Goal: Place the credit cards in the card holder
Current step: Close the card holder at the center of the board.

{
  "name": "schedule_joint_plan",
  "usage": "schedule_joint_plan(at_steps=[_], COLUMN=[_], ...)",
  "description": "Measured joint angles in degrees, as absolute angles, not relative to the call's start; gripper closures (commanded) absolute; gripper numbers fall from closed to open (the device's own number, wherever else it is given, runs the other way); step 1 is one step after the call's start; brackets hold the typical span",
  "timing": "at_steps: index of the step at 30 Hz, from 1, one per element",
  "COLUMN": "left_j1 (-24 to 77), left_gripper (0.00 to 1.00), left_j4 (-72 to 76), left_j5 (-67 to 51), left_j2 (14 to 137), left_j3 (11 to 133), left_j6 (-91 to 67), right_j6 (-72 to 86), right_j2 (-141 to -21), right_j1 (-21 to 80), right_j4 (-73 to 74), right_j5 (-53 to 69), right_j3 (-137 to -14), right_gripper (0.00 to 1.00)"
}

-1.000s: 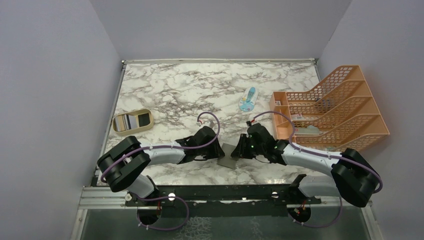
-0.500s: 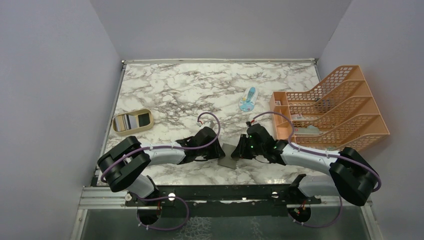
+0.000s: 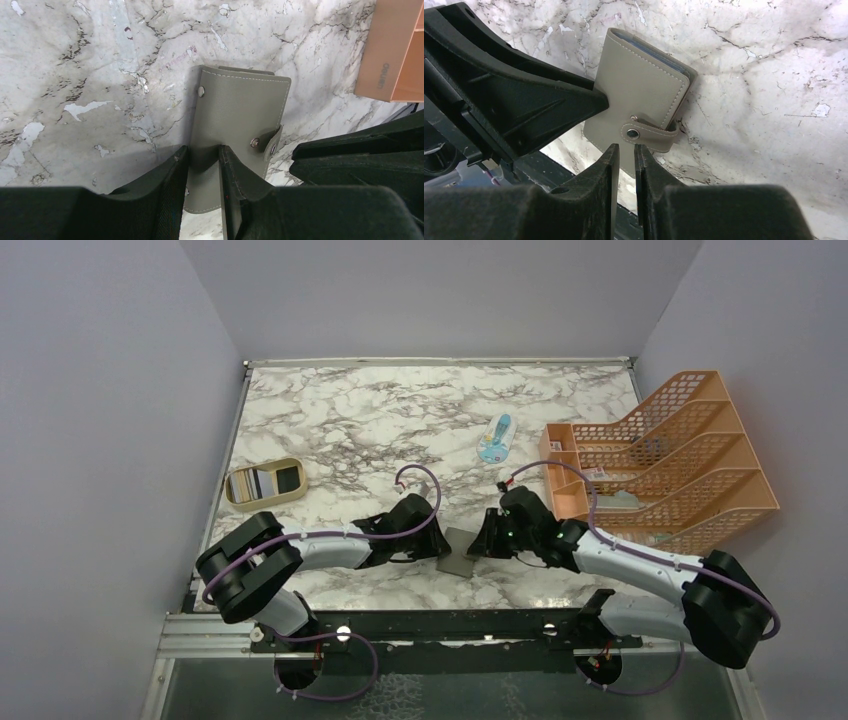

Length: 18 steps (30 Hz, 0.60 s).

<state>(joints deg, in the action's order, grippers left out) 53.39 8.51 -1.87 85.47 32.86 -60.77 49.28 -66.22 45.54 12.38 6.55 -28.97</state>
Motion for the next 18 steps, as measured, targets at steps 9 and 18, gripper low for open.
schedule_joint_plan(at_steps=[9,18], left_j1=[53.5,53.9], left_gripper=[0.70,0.70], left_j4=[8.6,9.0], left_j5=[-1.9,-1.9], left_j2=[85.5,85.7], left_j3=[32.9,32.9], left_j6=[-60.8,-60.8], right_j6=[49.3,49.3], right_j2=[-68.2,-71.2], right_j1=[45.5,45.5], right_j4=[10.6,7.4], right_j5=[7.2,7.2], right_j3=[-27.9,-27.7], right_gripper=[0.85,0.86])
